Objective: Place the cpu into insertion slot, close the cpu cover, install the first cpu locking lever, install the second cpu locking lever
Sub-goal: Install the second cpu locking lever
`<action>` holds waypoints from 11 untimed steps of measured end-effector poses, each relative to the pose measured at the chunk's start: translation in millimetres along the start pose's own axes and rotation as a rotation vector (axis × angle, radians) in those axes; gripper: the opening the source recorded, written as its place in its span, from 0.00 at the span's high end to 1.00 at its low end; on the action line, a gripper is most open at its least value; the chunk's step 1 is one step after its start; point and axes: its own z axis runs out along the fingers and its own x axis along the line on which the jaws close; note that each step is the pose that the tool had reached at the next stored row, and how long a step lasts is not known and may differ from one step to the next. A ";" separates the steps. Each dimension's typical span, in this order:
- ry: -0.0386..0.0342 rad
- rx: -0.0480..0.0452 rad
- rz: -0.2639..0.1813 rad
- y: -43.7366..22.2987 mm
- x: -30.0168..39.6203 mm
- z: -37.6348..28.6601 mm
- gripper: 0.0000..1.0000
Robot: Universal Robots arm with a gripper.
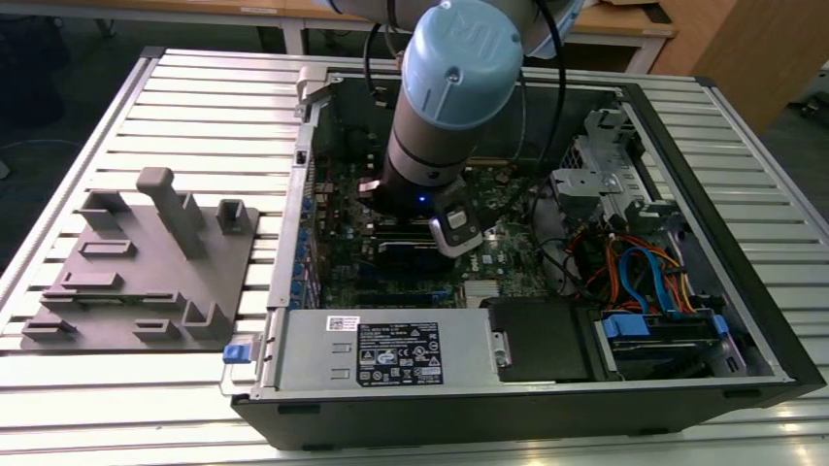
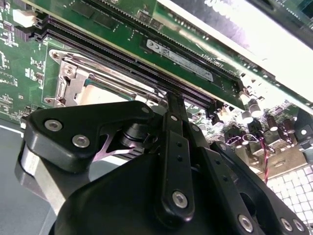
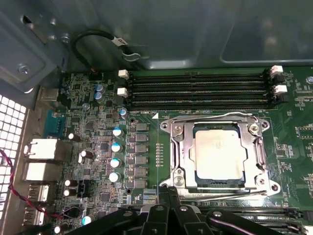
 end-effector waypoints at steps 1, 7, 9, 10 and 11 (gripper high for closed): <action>-0.0001 -0.0008 0.000 0.2 0.0 0.3 0.90; 0.0001 -0.0072 0.000 0.9 0.1 1.1 0.90; 0.0002 -0.0109 -0.001 0.8 0.0 1.7 0.90; 0.0004 -0.0126 -0.001 0.7 0.0 1.9 0.90; 0.0004 -0.0146 -0.001 0.6 0.0 2.1 0.90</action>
